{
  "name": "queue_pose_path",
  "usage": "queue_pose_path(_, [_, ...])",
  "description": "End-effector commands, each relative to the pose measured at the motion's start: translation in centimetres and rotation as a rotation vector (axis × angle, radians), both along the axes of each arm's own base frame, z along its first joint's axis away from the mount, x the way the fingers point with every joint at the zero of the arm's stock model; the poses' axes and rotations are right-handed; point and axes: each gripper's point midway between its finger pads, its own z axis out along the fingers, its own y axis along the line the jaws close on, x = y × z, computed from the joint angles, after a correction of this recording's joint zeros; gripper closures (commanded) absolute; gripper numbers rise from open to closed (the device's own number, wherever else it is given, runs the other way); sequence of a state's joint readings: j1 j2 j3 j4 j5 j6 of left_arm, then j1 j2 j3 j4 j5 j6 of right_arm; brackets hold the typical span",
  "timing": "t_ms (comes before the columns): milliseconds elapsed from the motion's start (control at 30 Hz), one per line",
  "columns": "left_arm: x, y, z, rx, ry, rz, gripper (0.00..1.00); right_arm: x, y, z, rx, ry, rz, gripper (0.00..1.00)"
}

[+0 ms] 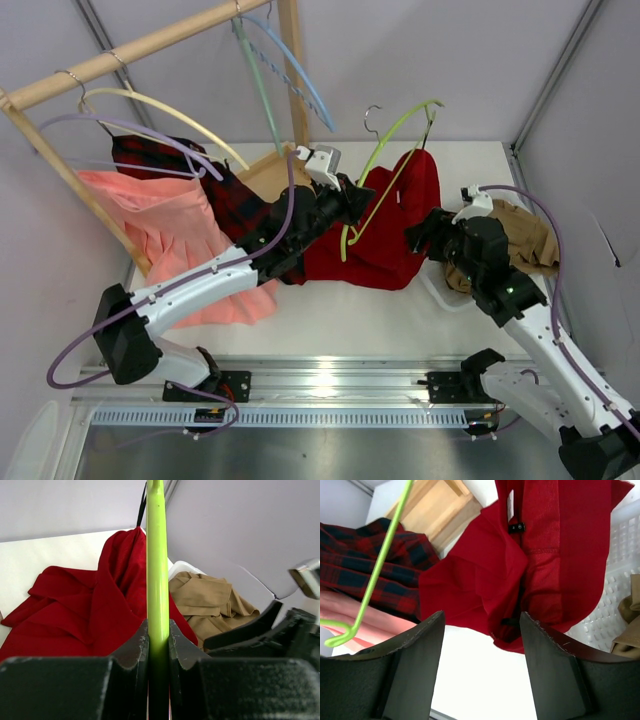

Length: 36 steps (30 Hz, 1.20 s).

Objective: Place the skirt on the hanger

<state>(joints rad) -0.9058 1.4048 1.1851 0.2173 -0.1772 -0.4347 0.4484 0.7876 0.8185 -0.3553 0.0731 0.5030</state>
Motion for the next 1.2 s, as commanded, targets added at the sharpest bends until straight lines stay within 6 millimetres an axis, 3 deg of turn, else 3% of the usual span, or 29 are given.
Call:
queue_pose_path(0, [-1.2,1.2,7.5,-0.168,-0.163,-0.009,1.00,1.4,0.7,0.5,0.000,-0.029,0.011,0.34])
queue_pose_path(200, [-1.4,1.4,7.9,-0.164,-0.175,-0.011,1.00,3.9,2.5,-1.3,-0.018,-0.023,0.056,0.41])
queue_pose_path(333, [-1.5,1.6,8.2,-0.158,-0.181,-0.008,1.00,5.7,3.1,-4.3,-0.084,0.058,0.060,0.41])
queue_pose_path(533, [-1.4,2.0,8.6,-0.154,-0.195,0.007,1.00,6.1,4.3,-5.8,-0.143,0.092,0.074,0.42])
queue_pose_path(567, [-1.4,1.9,8.5,-0.151,-0.192,0.007,1.00,6.1,4.6,-5.5,-0.156,0.078,0.084,0.52])
queue_pose_path(633, [-1.3,2.0,8.6,-0.153,-0.196,0.009,1.00,5.7,5.8,-4.8,-0.161,0.044,0.127,0.76])
queue_pose_path(667, [-1.2,1.9,8.5,-0.151,-0.193,0.013,1.00,5.4,6.5,-4.4,-0.160,0.023,0.163,0.97])
queue_pose_path(700, [-1.1,1.9,8.5,-0.150,-0.190,0.021,1.00,4.5,7.8,-3.6,-0.180,-0.038,0.226,1.00])
queue_pose_path(833, [0.1,2.3,8.7,-0.150,-0.128,0.073,1.00,0.5,11.2,-3.2,-0.338,-0.247,0.435,1.00])
queue_pose_path(900, [0.6,2.4,8.5,-0.152,-0.092,0.090,1.00,-0.5,11.5,-3.3,-0.384,-0.314,0.447,1.00])
queue_pose_path(1033, [0.8,2.9,9.9,-0.172,-0.054,0.117,1.00,-1.9,10.5,-6.4,-0.551,-0.323,0.424,1.00])
queue_pose_path(1167, [1.2,3.2,9.0,-0.163,-0.033,0.146,1.00,-4.6,12.6,-8.1,-0.620,-0.351,0.476,1.00])
